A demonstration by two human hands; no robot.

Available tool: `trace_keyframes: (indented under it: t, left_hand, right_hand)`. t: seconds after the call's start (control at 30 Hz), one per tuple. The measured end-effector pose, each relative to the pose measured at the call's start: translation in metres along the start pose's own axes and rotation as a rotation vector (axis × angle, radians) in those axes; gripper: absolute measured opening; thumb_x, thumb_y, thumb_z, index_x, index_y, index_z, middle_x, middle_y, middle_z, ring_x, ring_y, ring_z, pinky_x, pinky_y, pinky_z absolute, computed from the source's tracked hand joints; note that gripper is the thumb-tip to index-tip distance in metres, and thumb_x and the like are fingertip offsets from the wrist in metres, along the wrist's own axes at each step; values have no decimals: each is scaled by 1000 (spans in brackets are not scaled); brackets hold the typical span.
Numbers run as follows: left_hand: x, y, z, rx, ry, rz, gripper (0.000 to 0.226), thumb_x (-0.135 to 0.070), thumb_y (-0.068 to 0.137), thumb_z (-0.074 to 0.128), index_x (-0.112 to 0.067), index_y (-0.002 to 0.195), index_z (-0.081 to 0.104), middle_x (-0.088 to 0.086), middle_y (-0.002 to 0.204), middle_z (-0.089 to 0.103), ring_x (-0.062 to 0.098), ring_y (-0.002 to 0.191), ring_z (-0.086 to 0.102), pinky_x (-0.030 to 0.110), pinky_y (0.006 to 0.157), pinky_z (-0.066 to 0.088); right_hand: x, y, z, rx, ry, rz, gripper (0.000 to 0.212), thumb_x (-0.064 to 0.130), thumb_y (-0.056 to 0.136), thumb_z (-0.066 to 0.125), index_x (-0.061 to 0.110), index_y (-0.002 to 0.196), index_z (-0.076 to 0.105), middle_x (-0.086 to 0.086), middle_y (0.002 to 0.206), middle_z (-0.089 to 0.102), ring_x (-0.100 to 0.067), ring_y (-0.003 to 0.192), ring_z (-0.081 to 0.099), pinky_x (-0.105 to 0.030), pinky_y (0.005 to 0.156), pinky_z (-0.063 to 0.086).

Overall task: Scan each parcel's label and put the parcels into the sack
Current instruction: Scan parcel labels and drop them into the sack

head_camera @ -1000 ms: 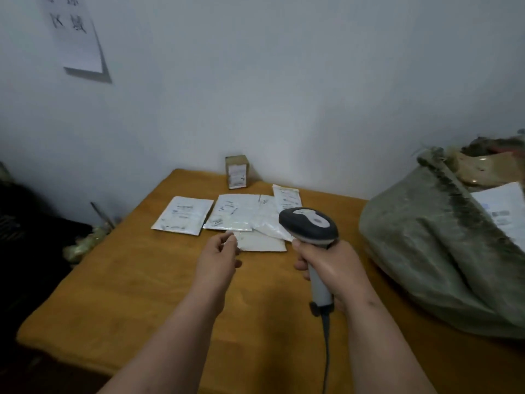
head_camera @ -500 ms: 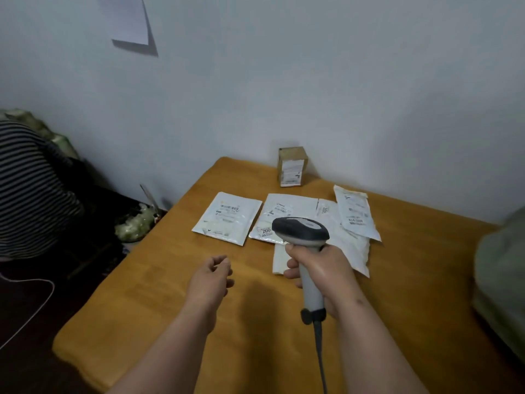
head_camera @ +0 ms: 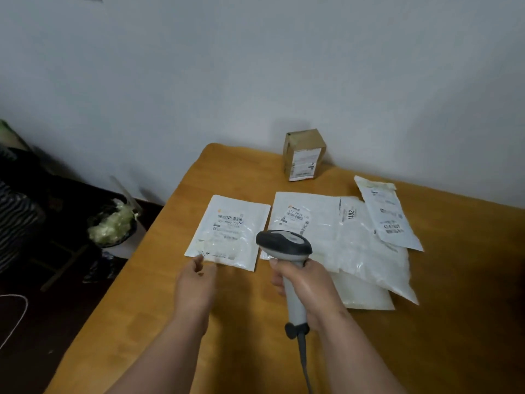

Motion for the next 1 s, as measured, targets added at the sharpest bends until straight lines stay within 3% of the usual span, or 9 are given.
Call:
trace_keyframes:
  t: [0.1, 0.23, 0.37, 0.47, 0.5, 0.63, 0.83, 0.93, 1.0]
  left_hand:
    - [-9, 41, 0, -26, 63, 34, 51, -32, 98, 57, -19, 145, 45, 8, 137, 49, 28, 115, 55, 42, 89, 51]
    - [-10, 82, 2, 4, 147, 7, 58, -24, 94, 55, -17, 149, 39, 9, 146, 42, 32, 129, 47, 49, 106, 43]
    - [-17, 93, 10, 102, 224, 80, 35, -17, 87, 53, -23, 122, 55, 6, 117, 64, 33, 104, 62, 53, 91, 52]
    - [-18, 101, 13, 146, 171, 49, 34, -16, 94, 58, -16, 127, 57, 4, 116, 65, 31, 102, 65, 51, 90, 55]
    - [-16, 103, 13, 149, 128, 16, 26, -16, 95, 59, -16, 120, 60, 4, 112, 66, 30, 98, 67, 50, 88, 57]
    - [-8, 101, 10, 152, -2, -95, 12, -16, 97, 61, -17, 109, 61, 2, 98, 70, 19, 79, 69, 31, 60, 54]
    - [-10, 70, -8, 130, -202, -116, 12, -8, 96, 62, -19, 93, 59, 2, 83, 71, 10, 52, 70, 22, 40, 49]
    - [-19, 43, -20, 92, -277, -67, 14, -8, 96, 62, -21, 93, 58, 3, 89, 71, 12, 58, 69, 25, 42, 51]
    - [-26, 22, -28, 61, -339, -22, 17, -6, 95, 62, -22, 92, 58, 3, 90, 70, 16, 66, 68, 26, 48, 52]
  right_hand:
    - [-5, 22, 20, -41, 9, 41, 19, 31, 79, 81, 17, 89, 74, -9, 87, 76, -26, 90, 73, -45, 85, 59]
    - [-12, 49, 46, -73, 46, 73, 14, 34, 79, 81, 29, 89, 73, 7, 84, 76, -12, 84, 69, -30, 72, 52]
    - [-19, 61, 67, -69, 83, 74, 24, 31, 79, 83, 32, 101, 74, 18, 91, 76, -1, 92, 67, -25, 74, 48]
    - [-21, 65, 81, -70, 109, 85, 38, 37, 68, 83, 31, 104, 74, 17, 95, 77, -4, 97, 68, -25, 76, 48]
    - [-21, 65, 83, -75, 115, 92, 39, 40, 63, 82, 32, 101, 75, 18, 93, 77, -4, 96, 68, -25, 75, 47]
    - [-24, 57, 78, -109, 160, 103, 32, 34, 72, 86, 29, 102, 75, 15, 93, 78, -10, 99, 68, -29, 78, 50]
    - [-7, 27, 57, -133, 157, 36, 23, 29, 80, 82, 27, 101, 74, 7, 87, 77, -19, 93, 69, -31, 73, 50]
    - [5, 4, 40, -156, 158, -41, 27, 27, 81, 81, 22, 105, 72, -3, 94, 74, -23, 93, 68, -36, 75, 53]
    - [12, -15, 27, -158, 152, -82, 25, 26, 80, 82, 16, 101, 72, -4, 88, 74, -23, 85, 67, -33, 68, 52]
Point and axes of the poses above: each hand's wrist, its own y-axis towards the middle knuckle, its own z-axis out of the palm, x = y × z, the point moved 7 cm from there along y, towards the middle knuckle
